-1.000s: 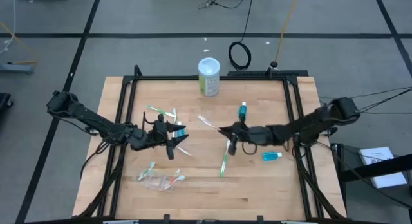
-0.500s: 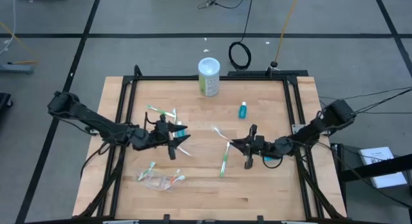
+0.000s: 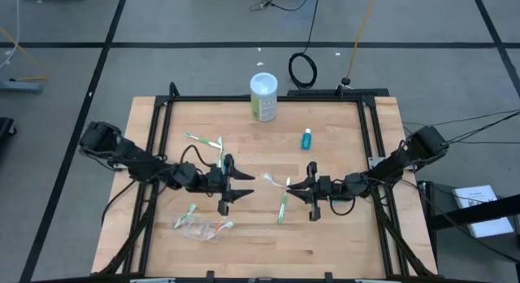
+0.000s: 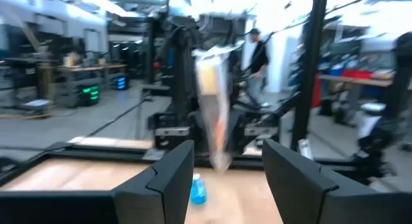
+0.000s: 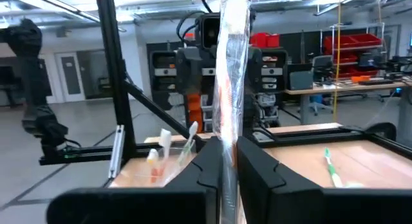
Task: Pick & Place toothbrushing station
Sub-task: Put the orange toothbrush into the transparent organizer
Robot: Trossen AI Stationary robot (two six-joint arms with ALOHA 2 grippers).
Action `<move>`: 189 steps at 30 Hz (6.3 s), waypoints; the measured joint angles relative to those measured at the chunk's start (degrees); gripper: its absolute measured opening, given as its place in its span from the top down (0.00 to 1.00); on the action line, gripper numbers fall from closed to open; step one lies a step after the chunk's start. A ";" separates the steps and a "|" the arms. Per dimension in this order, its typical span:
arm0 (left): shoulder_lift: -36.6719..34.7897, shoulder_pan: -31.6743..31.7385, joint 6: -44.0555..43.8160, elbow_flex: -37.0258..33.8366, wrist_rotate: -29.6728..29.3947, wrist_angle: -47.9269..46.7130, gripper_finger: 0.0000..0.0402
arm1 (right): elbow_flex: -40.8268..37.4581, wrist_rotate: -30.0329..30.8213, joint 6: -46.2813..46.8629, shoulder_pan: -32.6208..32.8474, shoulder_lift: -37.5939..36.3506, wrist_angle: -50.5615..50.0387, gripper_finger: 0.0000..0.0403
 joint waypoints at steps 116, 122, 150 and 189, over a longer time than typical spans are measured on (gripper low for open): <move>-3.58 -2.94 -2.22 13.35 0.12 -15.82 0.96 | 6.54 -5.73 -3.39 -1.03 7.80 -1.94 0.82; -9.83 -10.79 -6.04 13.42 -1.00 -29.95 0.96 | 3.85 -5.65 -1.71 -1.16 5.78 -1.59 0.83; -11.45 -43.13 -53.13 13.42 -57.36 -70.96 0.95 | 2.84 -5.57 -2.14 -1.48 5.05 -1.27 0.85; 0.72 -43.04 -62.35 13.40 -52.69 -75.00 0.91 | 2.86 -5.64 -1.27 -2.27 5.09 -3.02 0.87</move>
